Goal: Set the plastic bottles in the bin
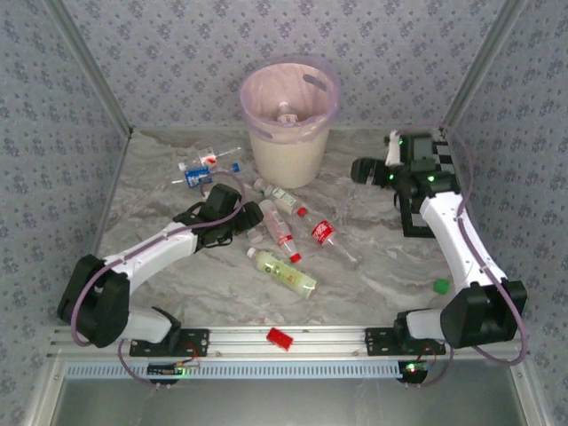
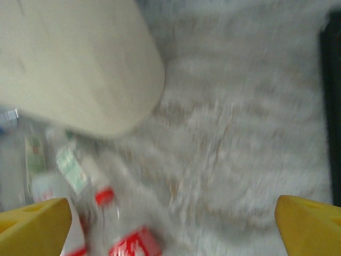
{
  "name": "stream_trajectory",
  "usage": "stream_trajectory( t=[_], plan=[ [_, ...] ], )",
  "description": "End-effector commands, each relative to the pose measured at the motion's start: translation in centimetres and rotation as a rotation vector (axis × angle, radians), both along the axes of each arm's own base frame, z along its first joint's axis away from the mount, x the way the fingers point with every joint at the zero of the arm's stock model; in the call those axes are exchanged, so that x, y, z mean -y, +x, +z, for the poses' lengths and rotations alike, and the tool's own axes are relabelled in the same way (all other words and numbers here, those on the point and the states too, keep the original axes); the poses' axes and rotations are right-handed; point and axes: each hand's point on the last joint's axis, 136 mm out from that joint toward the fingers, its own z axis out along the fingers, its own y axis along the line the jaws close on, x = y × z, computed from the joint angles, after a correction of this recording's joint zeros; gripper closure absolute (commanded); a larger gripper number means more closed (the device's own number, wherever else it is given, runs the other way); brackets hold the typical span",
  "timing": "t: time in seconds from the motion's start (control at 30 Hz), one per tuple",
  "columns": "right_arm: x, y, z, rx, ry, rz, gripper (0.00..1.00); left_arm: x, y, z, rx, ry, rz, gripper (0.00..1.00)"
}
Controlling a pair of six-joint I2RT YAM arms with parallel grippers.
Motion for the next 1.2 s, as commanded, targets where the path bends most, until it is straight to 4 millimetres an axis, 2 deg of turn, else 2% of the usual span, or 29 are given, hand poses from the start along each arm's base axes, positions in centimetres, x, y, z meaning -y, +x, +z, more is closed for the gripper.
stream_trajectory(
  t=[0.0, 0.1, 0.2, 0.33, 0.43, 0.53, 0.57, 0.7, 0.73, 0.8, 0.9, 0.97, 1.07, 1.17],
  plan=[
    [-2.9, -5.0, -5.8, -0.212, -0.061, 0.150, 0.03, 0.5, 1.6, 0.0, 0.016, -0.034, 0.001, 0.09],
    [-5.2, -7.6, -10.1, -0.351, -0.141, 0.263, 0.07, 1.3, 2.5, -0.5, 0.001, -0.055, -0.015, 0.09],
    [-6.9, -8.5, -13.2, -0.421, -0.234, 0.340, 0.14, 2.3, 3.0, -1.0, -0.024, -0.073, -0.040, 0.09],
    [-8.7, -8.6, -15.9, -0.463, -0.342, 0.412, 0.16, 2.6, 2.9, -1.7, -0.039, -0.077, -0.048, 0.09],
    [-8.7, -8.2, -17.6, -0.496, -0.405, 0.417, 0.17, 2.2, 2.5, -2.2, -0.047, -0.070, -0.038, 0.09],
    [-8.7, -7.7, -18.5, -0.505, -0.431, 0.413, 0.22, 1.9, 2.1, -2.6, -0.051, -0.073, -0.029, 0.09],
    [-8.7, -7.5, -18.6, -0.501, -0.435, 0.411, 0.22, 1.9, 2.0, -2.7, -0.053, -0.073, -0.028, 0.09],
    [-8.5, -6.9, -19.0, -0.491, -0.447, 0.390, 0.36, 1.7, 1.7, -3.0, -0.055, -0.076, -0.022, 0.09],
    [-8.4, -6.9, -18.9, -0.492, -0.451, 0.383, 0.37, 1.6, 1.6, -3.0, -0.055, -0.075, -0.022, 0.09],
    [-8.2, -7.0, -18.4, -0.492, -0.454, 0.374, 0.38, 1.5, 1.6, -2.7, -0.049, -0.074, -0.023, 0.09],
    [-7.6, -7.4, -17.6, -0.488, -0.461, 0.355, 0.47, 1.2, 1.6, -2.6, -0.039, -0.062, -0.020, 0.09],
    [-7.1, -8.1, -17.0, -0.494, -0.467, 0.343, 0.48, 1.2, 1.6, -2.8, -0.040, -0.059, -0.022, 0.09],
    [-5.9, -9.4, -15.3, -0.499, -0.468, 0.322, 0.48, 1.4, 1.8, -3.0, -0.039, -0.062, -0.030, 0.09],
    [-4.3, -9.8, -12.4, -0.460, -0.452, 0.281, 0.50, 1.6, 2.3, -3.3, -0.048, -0.058, -0.044, 0.09]
  ],
)
